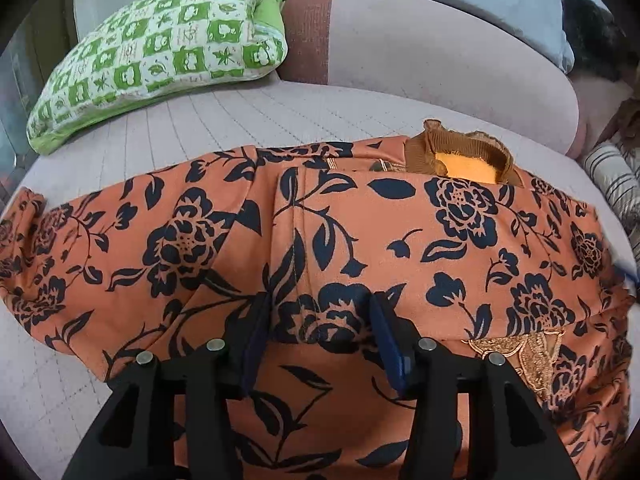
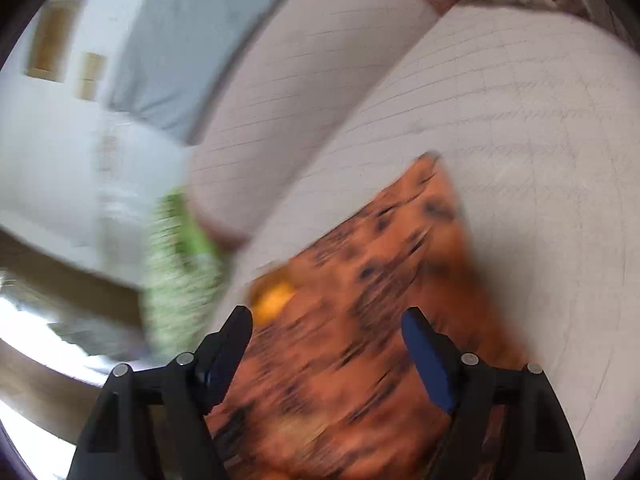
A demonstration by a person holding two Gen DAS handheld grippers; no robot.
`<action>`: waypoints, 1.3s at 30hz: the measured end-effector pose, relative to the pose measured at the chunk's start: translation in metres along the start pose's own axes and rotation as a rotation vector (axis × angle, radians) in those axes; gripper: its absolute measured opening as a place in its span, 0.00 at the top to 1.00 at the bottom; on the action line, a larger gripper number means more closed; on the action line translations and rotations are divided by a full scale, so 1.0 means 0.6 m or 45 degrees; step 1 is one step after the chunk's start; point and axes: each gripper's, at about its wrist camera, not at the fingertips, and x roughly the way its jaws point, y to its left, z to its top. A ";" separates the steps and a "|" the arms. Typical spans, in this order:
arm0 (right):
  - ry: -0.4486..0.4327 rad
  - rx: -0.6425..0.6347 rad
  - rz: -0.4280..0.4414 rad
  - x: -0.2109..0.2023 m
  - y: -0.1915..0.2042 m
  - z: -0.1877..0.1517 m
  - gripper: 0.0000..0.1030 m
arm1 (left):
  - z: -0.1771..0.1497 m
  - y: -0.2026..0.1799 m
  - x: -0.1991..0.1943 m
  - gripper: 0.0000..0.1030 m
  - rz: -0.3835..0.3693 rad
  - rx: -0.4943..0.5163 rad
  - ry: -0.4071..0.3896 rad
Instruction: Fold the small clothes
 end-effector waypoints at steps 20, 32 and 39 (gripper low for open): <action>-0.036 -0.140 0.025 -0.030 0.007 -0.045 0.35 | -0.044 0.504 -0.156 0.31 0.063 -0.914 -0.224; -0.011 -0.342 -0.105 -0.082 0.016 -0.164 0.30 | 0.007 0.652 -0.063 0.88 -0.033 -1.332 -0.113; -0.020 -0.323 -0.083 -0.093 -0.006 -0.170 0.30 | 0.082 0.594 -0.100 0.96 0.130 -1.185 -0.138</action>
